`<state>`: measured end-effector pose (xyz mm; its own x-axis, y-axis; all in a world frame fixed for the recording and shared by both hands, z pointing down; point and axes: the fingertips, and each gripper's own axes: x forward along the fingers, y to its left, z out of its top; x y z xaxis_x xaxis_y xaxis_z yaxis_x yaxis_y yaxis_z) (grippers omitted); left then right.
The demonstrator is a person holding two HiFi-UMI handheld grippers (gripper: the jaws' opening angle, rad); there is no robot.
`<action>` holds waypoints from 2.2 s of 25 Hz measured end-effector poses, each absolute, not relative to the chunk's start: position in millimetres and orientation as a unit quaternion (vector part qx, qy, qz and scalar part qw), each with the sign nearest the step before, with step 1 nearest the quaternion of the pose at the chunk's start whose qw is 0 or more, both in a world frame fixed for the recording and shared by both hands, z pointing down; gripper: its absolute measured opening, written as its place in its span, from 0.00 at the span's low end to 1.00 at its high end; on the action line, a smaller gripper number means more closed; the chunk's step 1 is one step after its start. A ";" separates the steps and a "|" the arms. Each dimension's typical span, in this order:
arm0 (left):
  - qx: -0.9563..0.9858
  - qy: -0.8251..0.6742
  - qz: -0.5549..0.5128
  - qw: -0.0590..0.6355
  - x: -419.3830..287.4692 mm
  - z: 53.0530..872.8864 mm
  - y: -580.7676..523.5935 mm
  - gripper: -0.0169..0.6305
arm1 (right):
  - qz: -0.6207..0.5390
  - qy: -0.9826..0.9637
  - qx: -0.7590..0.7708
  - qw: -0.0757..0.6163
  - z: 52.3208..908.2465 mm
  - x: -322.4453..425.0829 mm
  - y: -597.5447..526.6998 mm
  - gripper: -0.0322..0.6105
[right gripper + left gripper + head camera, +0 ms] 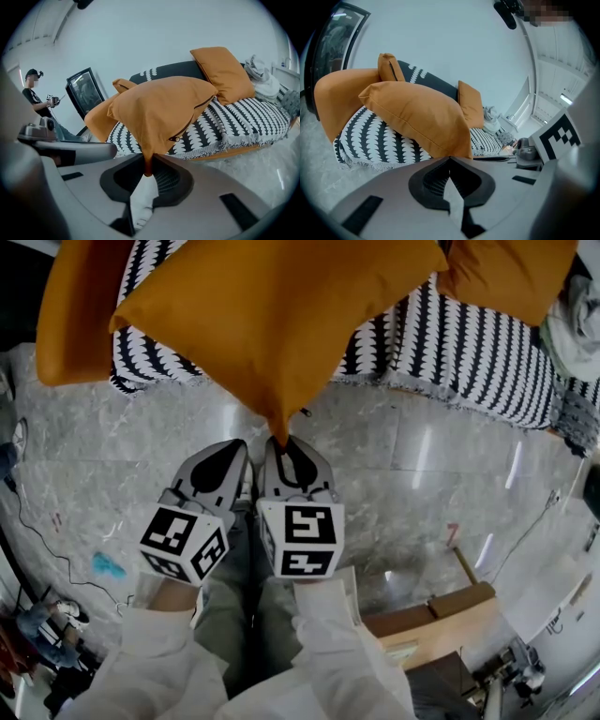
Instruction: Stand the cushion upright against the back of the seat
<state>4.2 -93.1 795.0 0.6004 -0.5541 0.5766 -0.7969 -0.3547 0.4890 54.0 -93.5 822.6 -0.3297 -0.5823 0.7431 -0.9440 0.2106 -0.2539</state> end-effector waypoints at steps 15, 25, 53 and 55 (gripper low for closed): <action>0.812 -0.421 0.139 0.379 -12.5 720.7 -98.1 0.04 | 0.333 -0.745 0.532 0.226 740.9 55.2 -116.5 0.14; 0.849 -0.395 0.128 0.327 -0.7 652.6 -117.2 0.04 | 0.322 -0.741 0.556 0.195 680.1 63.0 -137.9 0.14; 0.888 -0.384 0.082 0.242 -31.0 444.2 -157.9 0.04 | 0.309 -0.741 0.588 0.091 469.6 58.6 -175.2 0.12; 0.889 -0.382 0.073 0.240 -34.1 434.8 -161.5 0.04 | 0.300 -0.742 0.593 0.091 457.4 57.2 -182.5 0.12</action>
